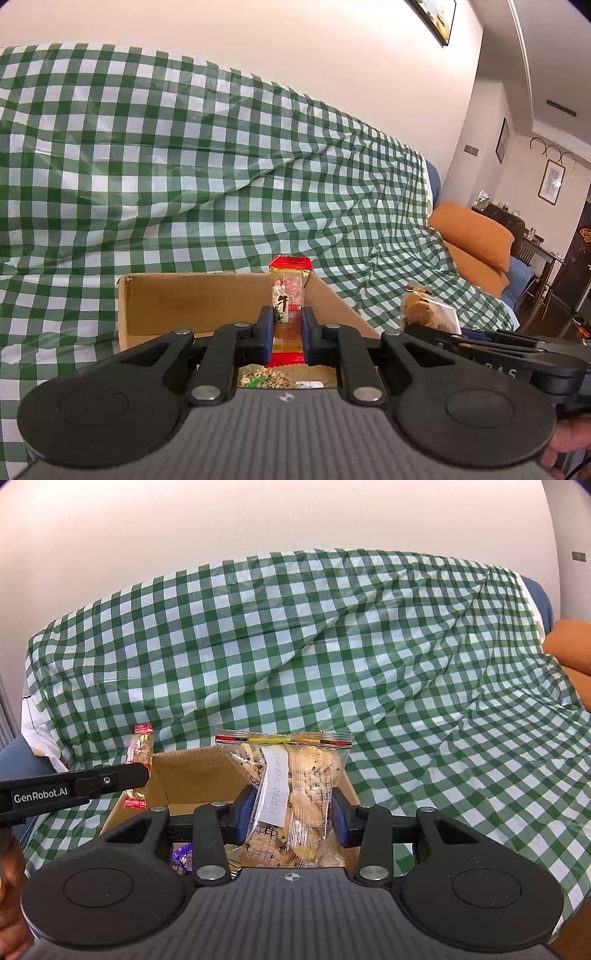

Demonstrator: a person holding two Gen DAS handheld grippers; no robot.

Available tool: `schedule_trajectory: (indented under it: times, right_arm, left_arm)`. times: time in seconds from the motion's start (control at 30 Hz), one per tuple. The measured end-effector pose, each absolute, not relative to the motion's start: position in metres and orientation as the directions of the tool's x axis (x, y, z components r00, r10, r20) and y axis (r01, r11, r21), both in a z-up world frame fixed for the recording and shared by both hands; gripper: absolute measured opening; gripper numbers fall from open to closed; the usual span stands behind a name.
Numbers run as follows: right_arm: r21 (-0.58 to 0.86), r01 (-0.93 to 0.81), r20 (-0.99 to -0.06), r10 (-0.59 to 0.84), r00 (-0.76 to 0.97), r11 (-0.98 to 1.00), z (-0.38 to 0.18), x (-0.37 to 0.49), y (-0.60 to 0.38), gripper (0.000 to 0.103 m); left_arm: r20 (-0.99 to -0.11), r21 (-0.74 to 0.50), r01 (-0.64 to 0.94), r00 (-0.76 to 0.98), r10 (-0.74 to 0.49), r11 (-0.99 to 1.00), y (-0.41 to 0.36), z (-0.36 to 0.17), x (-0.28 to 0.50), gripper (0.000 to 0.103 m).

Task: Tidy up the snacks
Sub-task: 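Open both tools to drop the snacks into the box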

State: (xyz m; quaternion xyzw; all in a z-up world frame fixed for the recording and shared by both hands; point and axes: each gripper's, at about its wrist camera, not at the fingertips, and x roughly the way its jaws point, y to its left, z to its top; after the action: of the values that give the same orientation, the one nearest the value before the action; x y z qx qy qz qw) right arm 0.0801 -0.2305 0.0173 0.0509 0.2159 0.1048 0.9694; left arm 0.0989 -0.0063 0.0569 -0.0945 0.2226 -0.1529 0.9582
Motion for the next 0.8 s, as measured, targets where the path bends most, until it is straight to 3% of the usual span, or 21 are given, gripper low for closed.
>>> schedule_trajectory:
  times: [0.1, 0.13, 0.2, 0.4, 0.6, 0.67, 0.8]
  right_arm:
    - [0.137, -0.170, -0.406, 0.212, 0.889, 0.976, 0.016, 0.082, -0.228, 0.047]
    - [0.131, -0.161, -0.409, 0.202, 0.890, 0.978, 0.016, 0.083, -0.227, 0.059]
    - [0.116, -0.146, -0.406, 0.181, 0.896, 0.982, 0.015, 0.082, -0.225, 0.074]
    - [0.109, -0.145, -0.399, 0.177, 0.899, 0.983, 0.015, 0.082, -0.228, 0.078]
    - [0.130, -0.157, -0.376, 0.195, 0.906, 0.979, 0.019, 0.073, -0.231, 0.097]
    - [0.127, -0.161, -0.360, 0.197, 0.912, 0.979, 0.021, 0.065, -0.234, 0.102]
    - [0.131, -0.161, -0.361, 0.198, 0.911, 0.978, 0.022, 0.047, -0.245, 0.102]
  left_arm:
    - [-0.400, -0.306, 0.275, 0.831, -0.385, 0.912, -0.003, 0.056, 0.102, 0.017]
    - [-0.407, -0.341, 0.285, 0.814, -0.414, 0.896, 0.000, 0.054, 0.104, 0.021]
    - [-0.407, -0.350, 0.265, 0.821, -0.401, 0.899, 0.003, 0.054, 0.104, 0.023]
    - [-0.397, -0.344, 0.247, 0.836, -0.379, 0.906, 0.012, 0.058, 0.097, 0.042]
    - [-0.387, -0.239, 0.223, 0.871, -0.303, 0.945, 0.005, 0.062, 0.066, 0.068]
    - [-0.406, -0.251, 0.201, 0.866, -0.291, 0.947, 0.003, 0.062, 0.053, 0.069]
    - [-0.481, -0.227, 0.140, 0.844, -0.236, 0.964, -0.010, 0.068, 0.034, 0.068]
